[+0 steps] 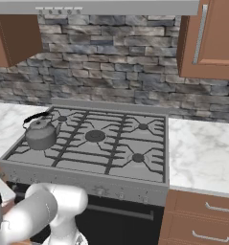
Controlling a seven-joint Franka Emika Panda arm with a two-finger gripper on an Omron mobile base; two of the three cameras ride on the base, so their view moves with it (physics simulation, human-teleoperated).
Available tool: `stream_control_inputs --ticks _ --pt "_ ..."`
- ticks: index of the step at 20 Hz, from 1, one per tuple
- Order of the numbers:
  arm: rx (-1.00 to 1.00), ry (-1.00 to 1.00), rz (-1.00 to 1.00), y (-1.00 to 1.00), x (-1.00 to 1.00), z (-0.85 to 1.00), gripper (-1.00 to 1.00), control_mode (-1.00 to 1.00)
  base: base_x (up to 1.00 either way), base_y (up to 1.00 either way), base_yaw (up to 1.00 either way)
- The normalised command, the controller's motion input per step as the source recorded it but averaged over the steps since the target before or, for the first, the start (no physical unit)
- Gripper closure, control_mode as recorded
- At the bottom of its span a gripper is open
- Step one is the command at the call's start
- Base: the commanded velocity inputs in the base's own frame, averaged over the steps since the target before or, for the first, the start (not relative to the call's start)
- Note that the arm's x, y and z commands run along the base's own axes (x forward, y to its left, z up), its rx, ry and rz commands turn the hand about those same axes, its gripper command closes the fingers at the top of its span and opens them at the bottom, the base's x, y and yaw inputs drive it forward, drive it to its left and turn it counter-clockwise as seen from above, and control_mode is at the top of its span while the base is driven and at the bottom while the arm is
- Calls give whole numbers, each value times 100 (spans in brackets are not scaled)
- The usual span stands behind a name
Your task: Lower the heat of the kettle.
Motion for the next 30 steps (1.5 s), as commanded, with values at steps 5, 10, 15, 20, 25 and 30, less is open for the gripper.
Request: stream_control_inputs --ticks 5,10,15,20,25,30 --pt "0 0 2 4 20 -34 -100 -100 0 0 0" --pt "-1 0 4 14 12 -35 -100 -100 0 0 0" --pt "0 0 1 8 6 -5 -100 -100 0 0 0" --pt "0 0 0 1 5 0 -100 -100 0 0 0" --pt "0 -7 0 0 0 5 -100 -100 0 0 0" --pt "0 -6 0 0 4 11 -100 -100 0 0 0"
